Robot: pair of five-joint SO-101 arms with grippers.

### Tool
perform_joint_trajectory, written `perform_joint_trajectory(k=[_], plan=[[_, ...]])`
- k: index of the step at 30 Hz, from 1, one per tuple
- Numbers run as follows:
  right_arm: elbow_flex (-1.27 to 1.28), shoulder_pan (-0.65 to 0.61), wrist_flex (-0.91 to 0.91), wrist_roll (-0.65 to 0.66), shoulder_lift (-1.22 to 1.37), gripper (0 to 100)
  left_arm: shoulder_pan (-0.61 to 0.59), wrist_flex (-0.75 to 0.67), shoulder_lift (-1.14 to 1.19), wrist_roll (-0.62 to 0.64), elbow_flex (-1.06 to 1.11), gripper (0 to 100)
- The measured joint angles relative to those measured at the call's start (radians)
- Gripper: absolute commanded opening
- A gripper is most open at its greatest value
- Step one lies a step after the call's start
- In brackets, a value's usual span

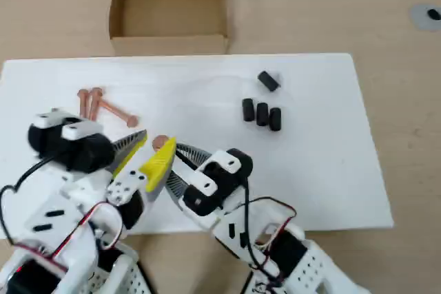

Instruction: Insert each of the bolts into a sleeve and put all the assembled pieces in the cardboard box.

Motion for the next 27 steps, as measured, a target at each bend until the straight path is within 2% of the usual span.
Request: perform_joint_trajectory(k=[6,9,13,17,22,27], plan=[[0.000,0.003,0.000,0.000,-0.002,0.9,0.000,0.103,0.000,0.005,-0.149,17],[0.000,0.075,0.000,0.000,-0.002,0.9,-0.008,0.178,0.000,0.005,-0.249,13],[-0.020,0.230,0.026,0.000,-0.002,0.9,-0.118,0.307,0.057,-0.034,-0.310,7],[-0.150,0.338,0.055,0.000,0.055,0.9,-0.287,0.379,0.114,-0.109,-0.319,2],[-0.388,0.364,0.057,0.000,0.279,0.9,-0.459,0.387,0.121,-0.178,-0.319,1],[-0.690,0.399,0.057,-0.017,0.598,0.9,-0.577,0.387,0.121,-0.184,-0.315,1]])
